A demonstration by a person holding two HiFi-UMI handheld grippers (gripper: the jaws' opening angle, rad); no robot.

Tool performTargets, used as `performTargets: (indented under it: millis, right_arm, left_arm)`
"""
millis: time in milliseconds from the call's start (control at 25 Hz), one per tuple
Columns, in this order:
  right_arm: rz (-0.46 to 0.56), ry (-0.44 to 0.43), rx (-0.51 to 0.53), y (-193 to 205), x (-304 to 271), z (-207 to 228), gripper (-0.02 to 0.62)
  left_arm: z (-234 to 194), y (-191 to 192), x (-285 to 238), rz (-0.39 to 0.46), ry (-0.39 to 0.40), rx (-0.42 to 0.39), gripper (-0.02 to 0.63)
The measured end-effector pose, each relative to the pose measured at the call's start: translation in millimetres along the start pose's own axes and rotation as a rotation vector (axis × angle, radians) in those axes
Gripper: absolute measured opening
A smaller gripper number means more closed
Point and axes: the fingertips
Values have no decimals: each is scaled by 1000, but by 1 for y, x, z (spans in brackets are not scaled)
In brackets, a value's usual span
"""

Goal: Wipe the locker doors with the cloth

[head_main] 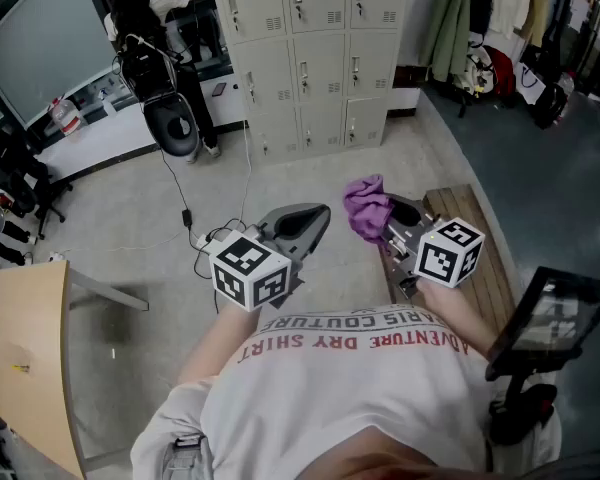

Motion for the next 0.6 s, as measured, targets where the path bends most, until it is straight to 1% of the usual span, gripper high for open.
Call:
performTargets:
  millis: [240, 360, 600]
  right_arm:
    - [-6, 4, -4, -3, -3, 1, 69]
    - [10, 3, -18, -6, -7, 1, 71]
    - [42, -47, -44, -13, -12, -9, 71]
  left_arm:
    - [-3, -6, -3, 6, 4, 4, 2]
    - [-6, -7, 0, 13, 2, -3, 2]
    - [-14, -13, 12, 28, 0, -9, 2]
Point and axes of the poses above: the fingertips, and each gripper's own axes: x backward along the fingers, z to its right, y out of its underside, and after that the axes turned 11 degrees about z, right-handed
